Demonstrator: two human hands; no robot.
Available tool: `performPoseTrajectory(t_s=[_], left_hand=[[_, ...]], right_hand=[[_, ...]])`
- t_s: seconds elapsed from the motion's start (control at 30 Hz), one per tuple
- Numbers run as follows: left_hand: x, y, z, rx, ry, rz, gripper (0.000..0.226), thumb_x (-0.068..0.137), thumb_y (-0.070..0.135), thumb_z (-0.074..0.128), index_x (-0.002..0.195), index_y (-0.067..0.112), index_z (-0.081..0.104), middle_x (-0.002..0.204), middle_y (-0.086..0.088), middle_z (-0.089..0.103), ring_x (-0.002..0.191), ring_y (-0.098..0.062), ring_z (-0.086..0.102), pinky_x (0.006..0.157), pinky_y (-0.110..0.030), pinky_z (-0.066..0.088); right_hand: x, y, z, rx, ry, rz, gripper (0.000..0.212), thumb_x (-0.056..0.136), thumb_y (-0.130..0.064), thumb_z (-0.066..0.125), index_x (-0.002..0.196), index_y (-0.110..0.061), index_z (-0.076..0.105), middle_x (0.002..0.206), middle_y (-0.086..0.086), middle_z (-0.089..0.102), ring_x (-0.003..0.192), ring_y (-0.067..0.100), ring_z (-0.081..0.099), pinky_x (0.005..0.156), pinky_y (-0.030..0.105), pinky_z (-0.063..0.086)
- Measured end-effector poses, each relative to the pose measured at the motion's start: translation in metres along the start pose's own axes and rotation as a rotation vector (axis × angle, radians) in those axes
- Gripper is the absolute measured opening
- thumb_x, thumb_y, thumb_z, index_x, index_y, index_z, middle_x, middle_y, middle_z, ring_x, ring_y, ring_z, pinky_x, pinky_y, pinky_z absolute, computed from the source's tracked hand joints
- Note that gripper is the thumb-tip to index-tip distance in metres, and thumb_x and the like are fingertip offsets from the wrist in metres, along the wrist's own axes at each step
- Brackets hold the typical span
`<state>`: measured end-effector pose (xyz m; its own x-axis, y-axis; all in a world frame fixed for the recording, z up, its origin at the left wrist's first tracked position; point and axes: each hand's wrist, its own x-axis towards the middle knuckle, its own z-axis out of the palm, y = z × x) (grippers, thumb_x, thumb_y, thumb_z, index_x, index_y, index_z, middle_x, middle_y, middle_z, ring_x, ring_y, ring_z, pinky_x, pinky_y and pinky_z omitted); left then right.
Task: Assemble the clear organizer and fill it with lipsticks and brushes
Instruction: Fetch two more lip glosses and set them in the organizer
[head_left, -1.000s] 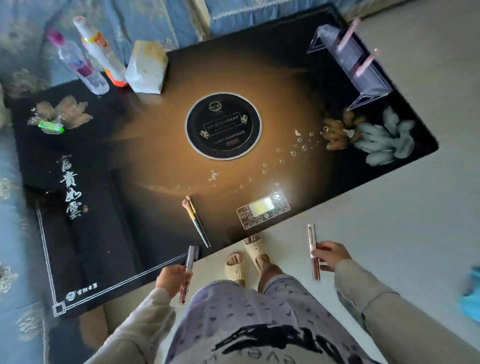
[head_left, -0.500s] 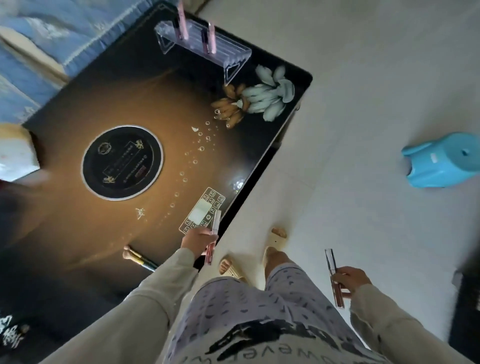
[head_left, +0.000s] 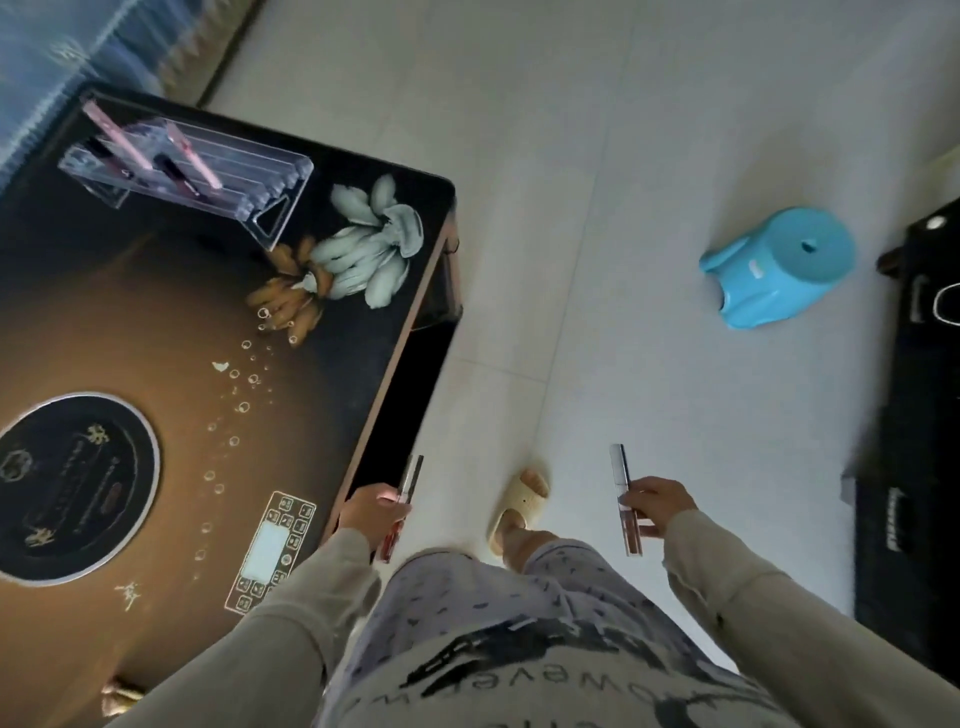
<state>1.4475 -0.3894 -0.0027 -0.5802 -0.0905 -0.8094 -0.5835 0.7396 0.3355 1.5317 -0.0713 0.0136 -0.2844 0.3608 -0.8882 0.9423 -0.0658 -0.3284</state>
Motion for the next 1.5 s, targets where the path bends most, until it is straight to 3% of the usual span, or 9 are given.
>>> performPoseTrajectory(t_s=[0.1, 0.23, 0.37, 0.47, 0.7, 0.9, 1.1, 1.37, 1.5], left_hand=[[0.012, 0.027, 0.003, 0.028, 0.012, -0.018, 0.031, 0.083, 0.011, 0.064, 0.11, -0.004, 0.062, 0.112, -0.021, 0.067, 0.108, -0.033, 0.061, 0.094, -0.035, 0.044], [0.028, 0.068, 0.0, 0.019, 0.025, -0.019, 0.032, 0.082, 0.01, 0.065, 0.112, -0.003, 0.061, 0.114, -0.021, 0.065, 0.107, -0.034, 0.06, 0.091, -0.038, 0.048], [0.048, 0.112, -0.003, -0.013, 0.016, -0.011, 0.03, 0.083, 0.005, 0.063, 0.111, -0.006, 0.059, 0.102, -0.02, 0.064, 0.073, -0.023, 0.057, 0.075, -0.029, 0.043], [0.069, 0.148, -0.005, -0.01, -0.003, 0.006, 0.03, 0.083, 0.005, 0.062, 0.111, -0.006, 0.059, 0.09, -0.015, 0.065, 0.065, -0.019, 0.054, 0.072, -0.028, 0.045], [0.124, 0.267, -0.025, 0.045, -0.051, 0.089, 0.031, 0.084, 0.009, 0.062, 0.113, -0.003, 0.059, 0.116, -0.021, 0.064, 0.109, -0.034, 0.058, 0.092, -0.039, 0.047], [0.163, 0.378, -0.058, 0.014, -0.042, 0.201, 0.029, 0.084, 0.008, 0.061, 0.11, -0.004, 0.061, 0.113, -0.025, 0.065, 0.109, -0.038, 0.059, 0.097, -0.041, 0.047], [0.192, 0.441, -0.078, -0.111, 0.016, 0.186, 0.027, 0.082, 0.007, 0.063, 0.108, -0.001, 0.062, 0.109, -0.024, 0.067, 0.105, -0.036, 0.063, 0.097, -0.043, 0.049], [0.22, 0.47, -0.083, -0.12, 0.111, -0.023, 0.026, 0.084, 0.01, 0.061, 0.107, 0.0, 0.064, 0.106, -0.019, 0.07, 0.102, -0.032, 0.064, 0.085, -0.03, 0.047], [0.229, 0.484, -0.083, -0.218, 0.186, -0.167, 0.022, 0.083, 0.009, 0.063, 0.101, -0.001, 0.067, 0.083, -0.017, 0.069, 0.091, -0.034, 0.065, 0.072, -0.028, 0.047]], right_hand=[[0.014, -0.044, -0.021, 0.04, -0.018, -0.064, 0.015, 0.084, 0.003, 0.056, 0.096, -0.005, 0.054, 0.079, 0.011, 0.056, 0.084, 0.027, 0.053, 0.055, 0.025, 0.045], [0.031, -0.09, -0.047, 0.112, -0.023, -0.117, 0.012, 0.085, 0.003, 0.056, 0.095, -0.004, 0.055, 0.07, 0.006, 0.054, 0.064, 0.018, 0.054, 0.054, 0.023, 0.047], [0.052, -0.121, -0.065, 0.133, -0.021, -0.133, 0.012, 0.085, 0.002, 0.055, 0.095, -0.004, 0.056, 0.073, 0.008, 0.056, 0.072, 0.023, 0.056, 0.061, 0.027, 0.048], [0.071, -0.14, -0.076, 0.165, -0.008, -0.111, 0.01, 0.085, 0.001, 0.055, 0.094, -0.003, 0.055, 0.075, 0.009, 0.057, 0.072, 0.024, 0.056, 0.059, 0.026, 0.048], [0.117, -0.184, -0.102, 0.265, 0.075, 0.035, 0.007, 0.085, 0.005, 0.053, 0.085, -0.002, 0.056, 0.07, 0.01, 0.055, 0.064, 0.02, 0.054, 0.056, 0.029, 0.045], [0.138, -0.239, -0.124, 0.297, 0.122, 0.096, 0.024, 0.084, 0.008, 0.054, 0.066, -0.009, 0.054, 0.068, 0.011, 0.055, 0.063, 0.022, 0.053, 0.058, 0.028, 0.045], [0.165, -0.31, -0.14, 0.273, 0.121, 0.075, 0.01, 0.084, 0.007, 0.054, 0.089, -0.001, 0.054, 0.068, 0.01, 0.055, 0.062, 0.021, 0.052, 0.055, 0.028, 0.043], [0.23, -0.45, -0.147, 0.058, -0.068, -0.053, 0.011, 0.086, 0.005, 0.053, 0.094, -0.002, 0.055, 0.068, 0.01, 0.055, 0.061, 0.019, 0.054, 0.054, 0.029, 0.046], [0.26, -0.534, -0.149, -0.097, -0.192, -0.149, 0.01, 0.086, 0.005, 0.053, 0.092, -0.001, 0.056, 0.066, 0.009, 0.054, 0.06, 0.019, 0.054, 0.054, 0.029, 0.047]])
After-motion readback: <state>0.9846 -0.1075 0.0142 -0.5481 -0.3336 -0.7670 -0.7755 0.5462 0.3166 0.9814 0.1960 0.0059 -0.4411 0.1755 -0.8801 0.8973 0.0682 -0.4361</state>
